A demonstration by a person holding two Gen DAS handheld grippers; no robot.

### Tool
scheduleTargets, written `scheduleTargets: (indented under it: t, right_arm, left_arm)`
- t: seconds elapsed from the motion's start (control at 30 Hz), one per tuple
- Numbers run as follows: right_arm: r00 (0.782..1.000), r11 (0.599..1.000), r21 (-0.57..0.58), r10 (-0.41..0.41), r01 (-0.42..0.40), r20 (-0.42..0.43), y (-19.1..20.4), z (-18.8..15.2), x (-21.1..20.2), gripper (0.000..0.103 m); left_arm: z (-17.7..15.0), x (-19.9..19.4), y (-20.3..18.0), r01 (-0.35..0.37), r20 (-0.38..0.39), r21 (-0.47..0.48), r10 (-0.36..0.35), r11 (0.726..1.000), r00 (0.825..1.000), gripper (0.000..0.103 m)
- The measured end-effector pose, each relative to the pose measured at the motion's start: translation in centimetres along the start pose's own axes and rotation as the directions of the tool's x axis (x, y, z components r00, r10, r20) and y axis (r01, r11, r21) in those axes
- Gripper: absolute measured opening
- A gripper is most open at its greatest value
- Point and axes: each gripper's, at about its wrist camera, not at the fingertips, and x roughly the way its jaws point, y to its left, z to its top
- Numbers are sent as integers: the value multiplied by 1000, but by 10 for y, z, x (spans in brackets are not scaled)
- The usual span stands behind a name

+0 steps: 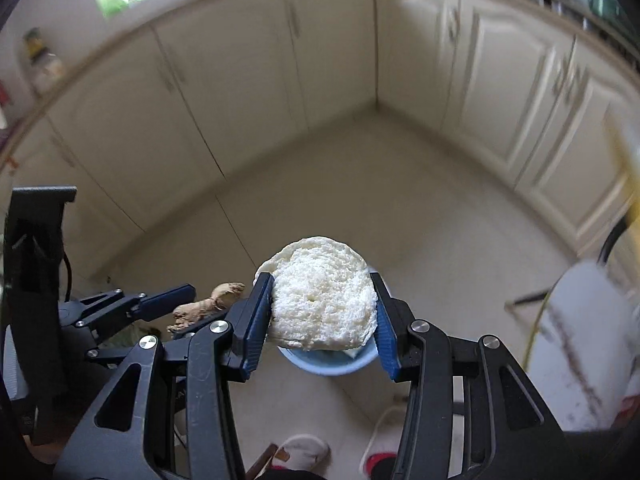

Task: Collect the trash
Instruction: 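Carry the ginger and white lump over the blue bin and open both tools, then raise both open tools back toward the table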

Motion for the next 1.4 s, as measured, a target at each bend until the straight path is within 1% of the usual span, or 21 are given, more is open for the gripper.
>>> scheduleTargets:
  t: [0.13,0.2,0.23,0.27,0.33,0.37,0.5,0.53,0.6,0.67,0.73,0.8,0.87,0.9,1.03,1.13,1.2,1.23,1.3,1.33,1.4]
  right_arm:
    - [995,998,52,-21,27,-99,-26,-10,57,44]
    - [991,997,68,-19,28,-133,-36,-13,78,44]
    - [988,996,80,-15,27,-151,-42,-13,90,44]
    - [985,996,89,-9,24,-171,-47,-14,101,44]
    - [982,994,108,15,6,-189,-54,-15,116,44]
    - [980,993,116,24,-2,-196,-56,-15,123,44]
    - [972,986,155,87,-53,-220,-63,-17,144,46]
    - [968,984,166,108,-71,-225,-64,-16,148,46]
    - [970,982,164,125,-91,-210,-61,-13,145,48]
    - [972,985,145,119,-90,-201,-55,-10,138,63]
    - [978,987,126,116,-95,-172,-48,-8,122,71]
    - [984,992,93,103,-90,-144,-36,-2,102,74]
    - [991,996,50,76,-71,-108,-25,3,73,89]
    - [994,997,34,74,-72,-84,-15,1,57,90]
    - [999,999,-37,39,-38,37,14,6,-12,101]
    - [985,997,-74,2,11,171,31,1,-84,103]
    - [969,996,-82,-22,44,247,37,-2,-123,103]
    - [953,994,-82,-44,72,301,38,-7,-154,103]
    - [927,991,-81,-69,106,369,41,-12,-194,103]
    - [905,989,-70,-93,134,416,41,-18,-221,103]
    - [869,982,-59,-129,178,478,49,-23,-259,103]
  left_arm:
    - [15,62,7,-2,-102,-27,-1,1000,995,47]
    - [23,86,10,0,-140,-37,-6,999,990,51]
    - [25,93,9,-8,-152,-44,1,999,988,60]
    - [33,101,11,-23,-161,-54,14,998,987,72]
    - [39,109,20,-68,-167,-62,57,996,984,81]
    - [46,113,21,-86,-174,-59,74,995,982,86]
    - [56,111,33,-142,-173,-92,125,986,977,92]
    - [62,110,25,-153,-169,-98,135,983,976,96]
    - [62,100,23,-182,-155,-114,163,977,974,96]
    - [57,84,26,-191,-128,-137,174,972,976,96]
    - [55,65,24,-200,-91,-155,187,968,978,96]
    - [48,41,21,-211,-53,-159,205,965,977,96]
    - [40,8,17,-213,-6,-167,215,963,977,96]
    - [36,-13,16,-212,31,-177,220,961,975,96]
    - [24,-73,-1,-215,154,-194,246,957,957,97]
    - [13,-128,-25,-190,284,-192,240,963,928,97]
    - [0,-165,-52,-165,377,-170,219,971,900,101]
    - [-5,-181,-66,-150,414,-155,202,976,887,102]
    - [-21,-215,-99,-130,500,-110,168,985,850,102]
    - [-37,-227,-117,-129,522,-95,160,987,838,102]
    - [-59,-252,-149,-117,587,-43,120,992,801,102]
